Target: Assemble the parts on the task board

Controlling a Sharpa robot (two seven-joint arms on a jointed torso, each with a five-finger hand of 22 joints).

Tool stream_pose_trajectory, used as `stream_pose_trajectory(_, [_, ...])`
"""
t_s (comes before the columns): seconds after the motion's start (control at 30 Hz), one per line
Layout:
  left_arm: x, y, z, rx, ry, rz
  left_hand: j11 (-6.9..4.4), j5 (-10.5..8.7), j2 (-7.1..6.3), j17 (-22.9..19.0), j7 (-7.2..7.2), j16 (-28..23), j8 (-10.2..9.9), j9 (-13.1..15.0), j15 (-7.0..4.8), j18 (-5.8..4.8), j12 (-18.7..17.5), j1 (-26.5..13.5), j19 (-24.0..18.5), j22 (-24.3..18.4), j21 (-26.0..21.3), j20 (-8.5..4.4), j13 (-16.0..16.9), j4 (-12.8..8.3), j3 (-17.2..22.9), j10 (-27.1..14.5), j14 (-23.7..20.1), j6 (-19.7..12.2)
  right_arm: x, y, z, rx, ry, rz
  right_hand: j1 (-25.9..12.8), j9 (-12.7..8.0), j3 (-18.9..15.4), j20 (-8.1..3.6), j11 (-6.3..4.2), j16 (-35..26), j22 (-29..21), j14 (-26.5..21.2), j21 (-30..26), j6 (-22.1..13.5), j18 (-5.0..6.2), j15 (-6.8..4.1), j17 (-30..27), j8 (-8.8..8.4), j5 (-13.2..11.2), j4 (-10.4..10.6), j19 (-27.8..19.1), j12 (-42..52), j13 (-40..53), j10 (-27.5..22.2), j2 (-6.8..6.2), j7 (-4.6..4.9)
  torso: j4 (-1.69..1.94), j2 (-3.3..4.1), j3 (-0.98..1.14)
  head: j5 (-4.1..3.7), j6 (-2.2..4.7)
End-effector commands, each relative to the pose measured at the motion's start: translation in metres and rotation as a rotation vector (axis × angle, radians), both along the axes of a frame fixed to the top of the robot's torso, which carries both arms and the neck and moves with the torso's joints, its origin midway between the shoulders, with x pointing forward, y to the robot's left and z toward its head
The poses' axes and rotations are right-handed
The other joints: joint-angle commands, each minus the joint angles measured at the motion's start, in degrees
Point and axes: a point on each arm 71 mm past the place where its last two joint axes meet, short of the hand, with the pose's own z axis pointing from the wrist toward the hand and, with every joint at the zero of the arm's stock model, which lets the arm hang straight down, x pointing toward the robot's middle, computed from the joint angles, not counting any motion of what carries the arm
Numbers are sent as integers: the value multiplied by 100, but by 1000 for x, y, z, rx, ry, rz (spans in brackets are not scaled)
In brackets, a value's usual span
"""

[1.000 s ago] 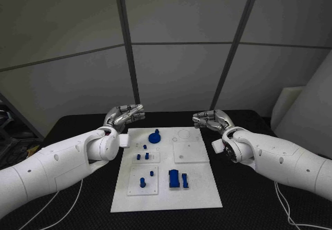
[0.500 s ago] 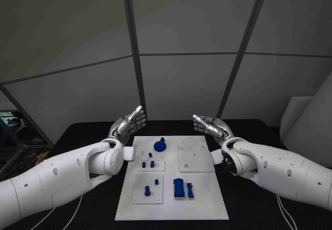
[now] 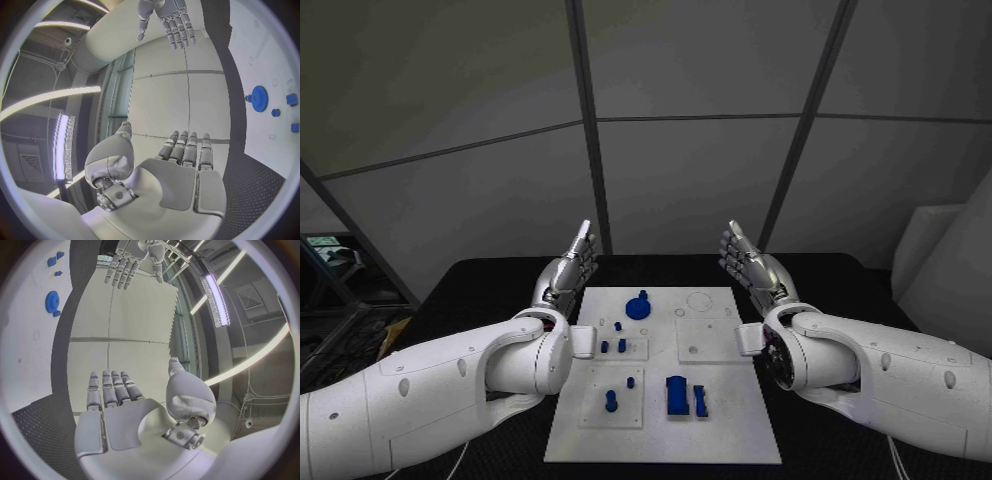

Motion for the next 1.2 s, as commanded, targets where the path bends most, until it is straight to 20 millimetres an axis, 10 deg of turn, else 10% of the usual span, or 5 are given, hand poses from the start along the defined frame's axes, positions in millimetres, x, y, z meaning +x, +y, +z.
stream_pose_trajectory(0.03, [0,3,5,44,-50,49,-79,-63,2,-9,-44,-87,-25,-8,-57,-341,-34,-753,-352,-246,-34,-377,-8,1,-142,-519,-466,-507,0,-5,2,8,-9,-80,-840,-30,66,-231,-44,-26,-569,-577,-64,-519,-251,-26,-41,-22,-124,-33,-489,-41,-13,-580,-5,-96,3,0,2,-1,-1])
stream_pose_trajectory(0.8, [0,3,5,44,-50,49,-79,-63,2,-9,-44,-87,-25,-8,-57,-341,-34,-1733,-1101,-770,-34,-377,-8,1,-142,-1182,-1460,-1149,0,-5,2,8,-9,-80,-1924,-30,66,-231,-44,-26,-569,-1319,-64,-1173,-251,-26,-41,-22,-124,-33,-1118,-41,-13,-1323,-5,-96,3,0,2,-1,-1])
stream_pose_trajectory(0.87, [0,3,5,44,-50,49,-79,-63,2,-9,-44,-87,-25,-8,-57,-341,-34,-2365,-1101,-770,-34,-377,-8,1,-142,-1627,-1460,-1586,0,-5,2,8,-9,-80,-1998,-30,66,-231,-44,-26,-569,-1366,-64,-1621,-251,-26,-41,-22,-124,-33,-1553,-41,-13,-1377,-5,-96,3,0,2,-1,-1])
stream_pose_trajectory(0.97, [0,3,5,44,-50,49,-79,-63,2,-9,-44,-87,-25,-8,-57,-341,-34,-2365,-1101,-770,-34,-377,-8,1,-142,-1627,-1460,-1586,0,-5,2,8,-9,-80,-2634,-30,66,-231,-44,-26,-569,-1806,-64,-1621,-251,-26,-41,-22,-124,-33,-1553,-41,-13,-1829,-5,-96,3,0,2,-1,-1])
stream_pose_trajectory(1.2, [0,3,5,44,-50,49,-79,-63,2,-9,-44,-87,-25,-8,-57,-341,-34,-2365,-1101,-770,-34,-377,-8,1,-142,-1627,-1460,-1586,0,-5,2,8,-9,-80,-2634,-30,66,-231,-44,-26,-569,-1806,-64,-1621,-251,-26,-41,-22,-124,-33,-1553,-41,-13,-1829,-5,-96,3,0,2,-1,-1])
